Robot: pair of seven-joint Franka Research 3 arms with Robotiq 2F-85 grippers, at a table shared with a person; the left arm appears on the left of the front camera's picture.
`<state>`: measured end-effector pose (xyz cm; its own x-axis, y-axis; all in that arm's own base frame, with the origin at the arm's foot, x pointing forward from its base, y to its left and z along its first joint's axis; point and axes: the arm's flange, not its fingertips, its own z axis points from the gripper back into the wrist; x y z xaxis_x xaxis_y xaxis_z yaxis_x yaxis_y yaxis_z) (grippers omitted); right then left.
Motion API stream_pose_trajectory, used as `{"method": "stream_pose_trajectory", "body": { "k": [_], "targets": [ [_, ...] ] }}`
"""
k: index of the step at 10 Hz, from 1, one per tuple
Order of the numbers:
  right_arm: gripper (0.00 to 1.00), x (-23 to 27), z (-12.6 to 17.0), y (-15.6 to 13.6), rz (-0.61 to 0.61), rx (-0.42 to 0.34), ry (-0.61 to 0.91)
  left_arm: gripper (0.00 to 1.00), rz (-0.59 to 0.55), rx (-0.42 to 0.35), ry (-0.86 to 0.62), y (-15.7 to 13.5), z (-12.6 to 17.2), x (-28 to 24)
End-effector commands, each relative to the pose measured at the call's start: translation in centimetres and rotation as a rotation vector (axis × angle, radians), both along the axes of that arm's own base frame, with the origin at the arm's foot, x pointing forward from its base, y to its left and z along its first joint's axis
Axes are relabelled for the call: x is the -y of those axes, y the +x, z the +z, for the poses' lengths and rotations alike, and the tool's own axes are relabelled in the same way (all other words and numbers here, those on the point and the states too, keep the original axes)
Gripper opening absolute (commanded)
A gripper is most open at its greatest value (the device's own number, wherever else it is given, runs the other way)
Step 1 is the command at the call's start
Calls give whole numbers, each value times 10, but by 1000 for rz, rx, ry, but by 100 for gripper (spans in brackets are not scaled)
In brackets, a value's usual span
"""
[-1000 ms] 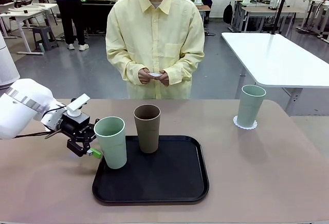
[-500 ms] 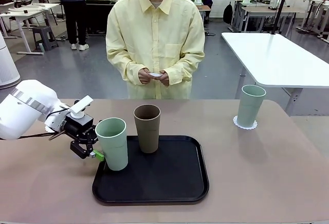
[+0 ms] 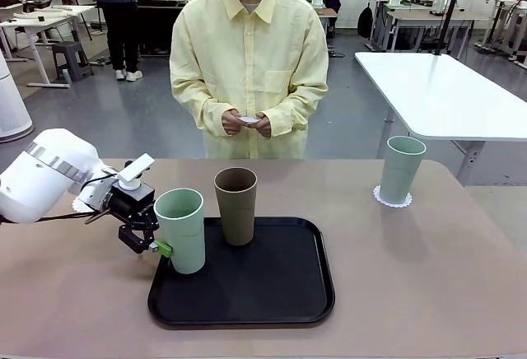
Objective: Place coasters on the table and set cups on them.
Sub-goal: Take one Reusable plastic cup from the Flat Tray and place it on a coaster set by the human.
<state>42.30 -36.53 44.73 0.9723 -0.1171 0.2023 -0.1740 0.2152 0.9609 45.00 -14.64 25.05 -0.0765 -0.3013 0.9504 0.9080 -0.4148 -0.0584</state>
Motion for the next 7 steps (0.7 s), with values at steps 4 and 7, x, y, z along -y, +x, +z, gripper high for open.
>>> {"method": "stream_pose_trajectory", "body": {
  "k": [4,7],
  "targets": [
    [100,-1,-1,0,-2,-8,-6,100,-3,27,-19,3,-5,2],
    [100,-1,-1,0,-2,-8,-6,90,-8,39,-24,3,-5,3]
  ]
}}
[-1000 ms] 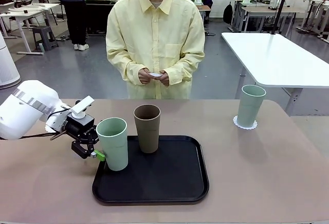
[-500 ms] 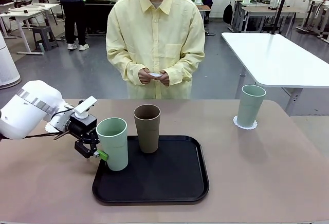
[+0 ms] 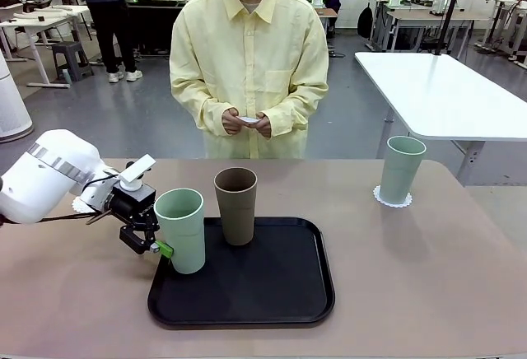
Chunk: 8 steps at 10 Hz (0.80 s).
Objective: Place coasters on the table and set cups on them.
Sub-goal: Take one Reusable plastic cup from the Flat Tray and place it on a coaster set by the human.
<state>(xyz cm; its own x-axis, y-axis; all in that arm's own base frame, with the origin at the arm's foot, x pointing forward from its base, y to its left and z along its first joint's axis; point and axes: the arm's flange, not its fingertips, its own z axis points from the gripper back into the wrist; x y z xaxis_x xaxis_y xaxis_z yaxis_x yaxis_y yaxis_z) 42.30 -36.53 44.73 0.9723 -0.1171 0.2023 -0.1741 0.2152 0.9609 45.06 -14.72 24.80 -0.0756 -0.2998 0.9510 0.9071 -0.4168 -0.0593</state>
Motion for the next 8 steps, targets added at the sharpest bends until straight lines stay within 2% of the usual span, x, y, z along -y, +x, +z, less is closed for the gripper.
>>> {"method": "stream_pose_trajectory", "body": {
  "k": [1,2,3,5,6,7,8],
  "targets": [
    [100,-1,-1,0,-2,-8,-6,41,-12,40,-14,2,-2,3],
    [100,-1,-1,0,-2,-8,-6,32,-14,42,-13,2,-2,3],
    [100,-1,-1,0,-2,-8,-6,0,-15,44,-11,1,-2,3],
    [100,-1,-1,0,-2,-8,-6,0,-15,44,-6,0,-1,3],
    [100,-1,-1,0,-2,-8,-6,26,-16,41,-5,1,-1,3],
    [100,-1,-1,0,-2,-8,-6,26,-18,40,-7,1,-1,3],
    [100,-1,-1,0,-2,-8,-6,0,-24,33,-15,-1,1,2]
  ]
}}
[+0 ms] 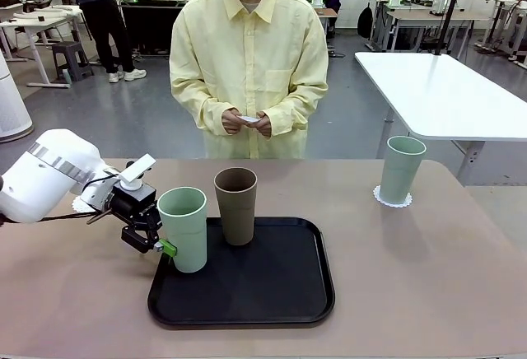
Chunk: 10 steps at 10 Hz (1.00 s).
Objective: Place coasters on the table and set cups on them.
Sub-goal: Take one Reusable plastic cup from the Flat Tray and place it on a coaster set by the human.
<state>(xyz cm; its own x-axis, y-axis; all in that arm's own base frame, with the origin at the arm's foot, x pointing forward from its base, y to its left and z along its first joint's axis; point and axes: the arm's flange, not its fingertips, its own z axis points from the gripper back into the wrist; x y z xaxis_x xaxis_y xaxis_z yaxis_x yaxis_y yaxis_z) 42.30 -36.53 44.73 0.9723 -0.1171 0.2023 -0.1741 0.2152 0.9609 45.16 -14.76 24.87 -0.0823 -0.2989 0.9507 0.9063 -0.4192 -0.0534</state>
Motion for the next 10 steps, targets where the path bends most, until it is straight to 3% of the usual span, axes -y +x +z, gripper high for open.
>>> {"method": "stream_pose_trajectory", "body": {
  "k": [1,2,4,7,10],
  "targets": [
    [100,-1,-1,0,-2,-8,-6,26,-27,19,-23,-3,2,-1],
    [100,-1,-1,0,-2,-8,-6,0,-30,-21,-18,-6,6,-5],
    [100,-1,-1,0,-2,-8,-6,0,95,-44,-19,-11,46,-30],
    [100,-1,-1,0,-2,-8,-6,0,296,-7,14,-21,140,-82],
    [100,-1,-1,0,-2,-8,-6,0,405,-71,42,-22,210,-102]
  ]
}}
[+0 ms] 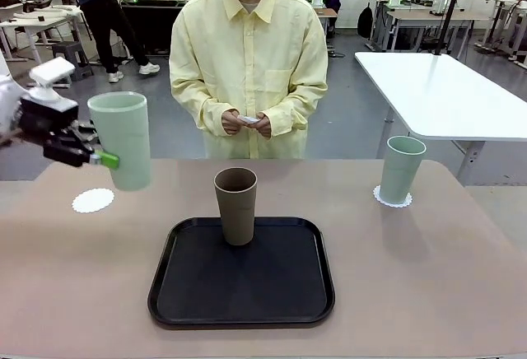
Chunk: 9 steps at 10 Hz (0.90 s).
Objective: Place coasters on the table and set cups on them.
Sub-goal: Take one Reusable plastic cup from the Flat Tray and place it on a coaster set by the human.
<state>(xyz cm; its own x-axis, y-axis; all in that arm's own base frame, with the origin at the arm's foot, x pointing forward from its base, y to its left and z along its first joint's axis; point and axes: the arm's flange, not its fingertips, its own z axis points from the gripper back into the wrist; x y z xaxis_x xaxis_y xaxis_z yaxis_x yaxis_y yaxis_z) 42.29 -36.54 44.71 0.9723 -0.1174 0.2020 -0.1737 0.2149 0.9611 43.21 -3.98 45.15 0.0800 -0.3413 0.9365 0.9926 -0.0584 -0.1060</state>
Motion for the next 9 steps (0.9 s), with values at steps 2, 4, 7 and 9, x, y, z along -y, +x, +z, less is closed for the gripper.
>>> {"method": "stream_pose_trajectory", "body": {
  "k": [2,4,7,9],
  "targets": [
    [100,-1,0,0,-2,-7,-6,0,46,-25,-6,-6,24,1],
    [100,-1,0,0,-2,-7,-6,0,31,-17,6,-6,24,-1],
    [100,-1,0,0,-2,-7,-6,84,27,-18,5,-7,24,0],
    [100,-1,0,0,-2,-7,-6,84,43,17,-13,39,-3,-50]
  ]
}}
